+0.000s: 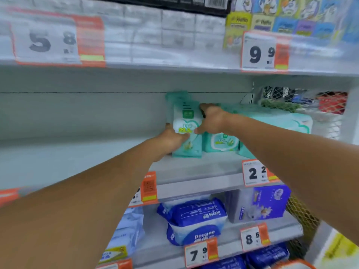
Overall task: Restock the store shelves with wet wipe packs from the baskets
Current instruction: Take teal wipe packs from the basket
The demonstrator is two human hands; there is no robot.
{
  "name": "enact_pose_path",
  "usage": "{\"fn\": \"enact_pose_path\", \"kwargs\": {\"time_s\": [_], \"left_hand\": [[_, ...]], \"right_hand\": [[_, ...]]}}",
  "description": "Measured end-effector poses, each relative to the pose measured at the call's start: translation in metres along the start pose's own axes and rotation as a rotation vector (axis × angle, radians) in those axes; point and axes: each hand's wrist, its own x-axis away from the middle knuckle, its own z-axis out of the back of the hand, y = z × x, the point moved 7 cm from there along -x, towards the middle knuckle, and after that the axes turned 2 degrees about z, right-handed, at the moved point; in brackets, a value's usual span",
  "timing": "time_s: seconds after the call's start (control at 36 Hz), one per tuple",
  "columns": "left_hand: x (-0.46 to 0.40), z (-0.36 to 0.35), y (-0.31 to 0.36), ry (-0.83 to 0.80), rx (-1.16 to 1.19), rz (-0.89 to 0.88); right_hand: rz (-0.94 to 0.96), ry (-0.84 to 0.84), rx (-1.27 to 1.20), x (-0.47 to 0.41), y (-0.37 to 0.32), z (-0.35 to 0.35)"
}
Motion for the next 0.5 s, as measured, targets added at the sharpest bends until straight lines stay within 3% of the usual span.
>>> {"fn": "enact_pose_path", "kwargs": {"time_s": [0.14, 0.25, 0.33, 0.5], "left_hand": [[-0.004, -0.009, -0.007, -0.086, 0.125, -0.027], [-0.002, -0.011, 0.003, 0.051, 0.035, -0.185], [-0.004, -0.008, 0.008, 0.107, -0.015, -0.224], [-0.016, -0.008, 0.006, 0.03, -0.067, -0.125]], "right_hand": [[0.053, -0.123, 0.043, -0.006, 0.008, -0.016], [0.129, 0.045, -0.133, -0.007, 0.016, -0.016], [0.108, 0.179, -0.081, -0.01, 0.021, -0.015], [0.027, 0.128, 0.061, -0.021, 0.022, -0.024]]}}
